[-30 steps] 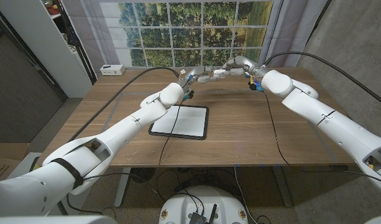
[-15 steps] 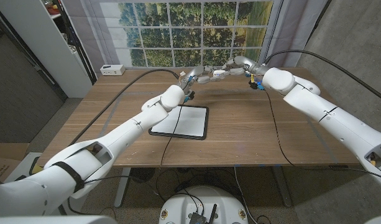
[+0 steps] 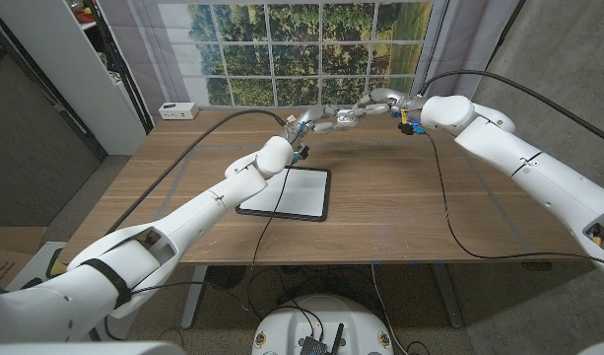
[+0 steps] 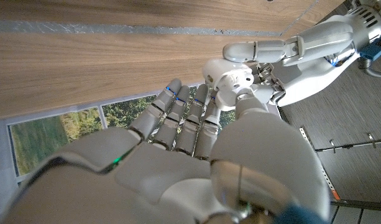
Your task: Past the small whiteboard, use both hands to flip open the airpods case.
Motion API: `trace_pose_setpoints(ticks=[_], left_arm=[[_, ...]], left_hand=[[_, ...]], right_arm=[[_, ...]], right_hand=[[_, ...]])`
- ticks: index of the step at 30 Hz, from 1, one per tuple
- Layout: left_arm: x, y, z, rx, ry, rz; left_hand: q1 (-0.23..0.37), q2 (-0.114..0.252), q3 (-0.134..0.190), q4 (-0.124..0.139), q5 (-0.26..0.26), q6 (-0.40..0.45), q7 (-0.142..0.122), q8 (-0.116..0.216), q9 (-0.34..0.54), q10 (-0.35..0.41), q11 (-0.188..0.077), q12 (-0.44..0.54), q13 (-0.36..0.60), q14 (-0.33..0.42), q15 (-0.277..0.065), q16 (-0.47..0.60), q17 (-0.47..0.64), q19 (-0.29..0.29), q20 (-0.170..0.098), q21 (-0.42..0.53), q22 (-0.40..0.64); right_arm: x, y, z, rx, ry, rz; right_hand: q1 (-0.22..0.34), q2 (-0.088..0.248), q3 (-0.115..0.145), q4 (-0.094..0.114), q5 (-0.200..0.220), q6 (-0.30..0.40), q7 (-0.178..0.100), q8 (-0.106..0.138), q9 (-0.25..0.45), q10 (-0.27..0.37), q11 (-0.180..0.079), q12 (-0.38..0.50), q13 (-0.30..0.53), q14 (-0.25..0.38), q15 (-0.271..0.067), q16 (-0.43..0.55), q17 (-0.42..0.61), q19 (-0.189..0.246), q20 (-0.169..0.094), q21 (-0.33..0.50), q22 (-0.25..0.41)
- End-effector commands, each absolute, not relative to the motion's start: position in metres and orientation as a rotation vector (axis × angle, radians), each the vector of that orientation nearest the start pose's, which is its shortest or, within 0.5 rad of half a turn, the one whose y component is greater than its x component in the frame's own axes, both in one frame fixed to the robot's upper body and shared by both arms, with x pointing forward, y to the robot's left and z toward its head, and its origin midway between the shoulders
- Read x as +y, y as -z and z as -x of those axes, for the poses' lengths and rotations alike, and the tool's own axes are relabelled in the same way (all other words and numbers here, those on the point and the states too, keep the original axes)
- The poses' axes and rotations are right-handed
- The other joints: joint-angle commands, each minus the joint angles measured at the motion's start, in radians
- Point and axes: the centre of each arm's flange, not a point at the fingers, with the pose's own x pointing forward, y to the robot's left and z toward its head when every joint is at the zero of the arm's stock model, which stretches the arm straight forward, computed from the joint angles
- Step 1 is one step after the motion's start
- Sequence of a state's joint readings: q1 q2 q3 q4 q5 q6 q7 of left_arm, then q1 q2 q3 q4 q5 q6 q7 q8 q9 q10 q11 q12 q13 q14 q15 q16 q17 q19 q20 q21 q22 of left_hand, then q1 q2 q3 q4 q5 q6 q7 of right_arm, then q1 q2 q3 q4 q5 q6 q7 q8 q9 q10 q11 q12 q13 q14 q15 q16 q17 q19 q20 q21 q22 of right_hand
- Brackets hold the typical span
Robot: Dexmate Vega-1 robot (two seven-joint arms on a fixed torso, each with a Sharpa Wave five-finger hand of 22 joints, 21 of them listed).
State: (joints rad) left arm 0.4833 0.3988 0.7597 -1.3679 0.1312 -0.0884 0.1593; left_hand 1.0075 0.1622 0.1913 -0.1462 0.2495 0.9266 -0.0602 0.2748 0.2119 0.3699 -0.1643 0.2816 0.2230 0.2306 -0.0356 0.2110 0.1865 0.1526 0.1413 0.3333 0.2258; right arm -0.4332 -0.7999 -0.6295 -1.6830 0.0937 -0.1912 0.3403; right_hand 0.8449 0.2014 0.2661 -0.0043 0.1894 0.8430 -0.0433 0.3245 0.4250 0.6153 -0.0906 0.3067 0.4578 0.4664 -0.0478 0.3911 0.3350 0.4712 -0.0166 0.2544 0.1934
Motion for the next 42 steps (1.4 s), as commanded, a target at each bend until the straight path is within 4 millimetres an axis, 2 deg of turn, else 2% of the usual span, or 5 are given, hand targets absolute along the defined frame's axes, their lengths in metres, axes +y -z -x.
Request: trace_pose_setpoints(ticks=[1, 3, 13, 19, 42], left_arm=[[0.079, -0.081, -0.638, -0.853, 0.234, -0.836], [0.079, -0.081, -0.638, -0.855, 0.238, -0.83], [0.081, -0.08, -0.633, -0.874, 0.248, -0.805], [0.081, -0.078, -0.63, -0.88, 0.252, -0.801], [0.085, -0.071, -0.628, -0.875, 0.258, -0.783]], left_hand=[[0.005, 0.007, 0.01, 0.008, 0.006, 0.065, -0.035, 0.027, 0.005, -0.004, 0.003, -0.001, -0.001, 0.005, -0.059, 0.0, 0.004, 0.006, -0.005, 0.004, 0.003], [0.006, 0.007, 0.01, 0.009, 0.006, 0.066, -0.035, 0.026, 0.005, -0.005, 0.004, -0.002, -0.001, 0.004, -0.059, 0.0, 0.004, 0.005, -0.006, 0.004, 0.003], [0.007, 0.006, 0.011, 0.012, 0.006, 0.067, -0.038, 0.023, 0.004, -0.003, 0.003, -0.003, -0.001, 0.003, -0.06, -0.002, 0.005, 0.003, -0.006, 0.005, 0.004], [0.007, 0.005, 0.01, 0.014, 0.006, 0.068, -0.039, 0.022, 0.004, -0.005, 0.002, -0.005, -0.001, 0.001, -0.059, -0.003, 0.005, 0.002, -0.006, 0.005, 0.005], [0.004, 0.004, 0.009, 0.024, 0.003, 0.069, -0.041, 0.012, 0.003, -0.032, 0.025, -0.018, 0.001, -0.011, -0.059, -0.008, 0.007, -0.006, -0.005, 0.008, 0.007]], right_arm=[[-0.208, -0.153, -0.604, -0.477, -0.502, 1.044], [-0.209, -0.153, -0.605, -0.48, -0.503, 1.034], [-0.21, -0.149, -0.614, -0.449, -0.488, 1.023], [-0.209, -0.146, -0.619, -0.414, -0.485, 1.049], [-0.208, -0.147, -0.624, -0.373, -0.456, 1.046]], right_hand=[[-0.045, -0.01, 0.007, 0.038, -0.006, 0.045, -0.049, -0.016, -0.013, -0.006, 0.002, -0.005, 0.007, -0.003, -0.137, -0.009, 0.006, -0.005, 0.001, -0.002, 0.002], [-0.071, -0.023, 0.0, 0.051, -0.009, 0.036, -0.041, -0.026, -0.02, -0.003, 0.006, -0.004, 0.009, 0.001, -0.133, -0.011, 0.005, -0.001, 0.007, 0.0, 0.002], [-0.11, -0.035, -0.006, 0.058, -0.007, -0.015, -0.017, -0.066, -0.045, -0.012, 0.019, -0.013, 0.012, 0.035, -0.122, 0.005, 0.016, 0.019, -0.004, 0.01, 0.003], [-0.176, -0.023, -0.019, 0.094, -0.012, -0.026, -0.009, -0.087, -0.071, -0.04, 0.022, -0.029, 0.014, 0.021, -0.118, 0.011, 0.04, 0.011, -0.008, 0.01, 0.005], [-0.339, -0.079, -0.084, 0.138, -0.009, -0.146, 0.036, -0.146, -0.153, -0.191, 0.064, -0.101, -0.003, -0.059, -0.069, -0.016, 0.076, 0.013, 0.029, 0.021, 0.011]])
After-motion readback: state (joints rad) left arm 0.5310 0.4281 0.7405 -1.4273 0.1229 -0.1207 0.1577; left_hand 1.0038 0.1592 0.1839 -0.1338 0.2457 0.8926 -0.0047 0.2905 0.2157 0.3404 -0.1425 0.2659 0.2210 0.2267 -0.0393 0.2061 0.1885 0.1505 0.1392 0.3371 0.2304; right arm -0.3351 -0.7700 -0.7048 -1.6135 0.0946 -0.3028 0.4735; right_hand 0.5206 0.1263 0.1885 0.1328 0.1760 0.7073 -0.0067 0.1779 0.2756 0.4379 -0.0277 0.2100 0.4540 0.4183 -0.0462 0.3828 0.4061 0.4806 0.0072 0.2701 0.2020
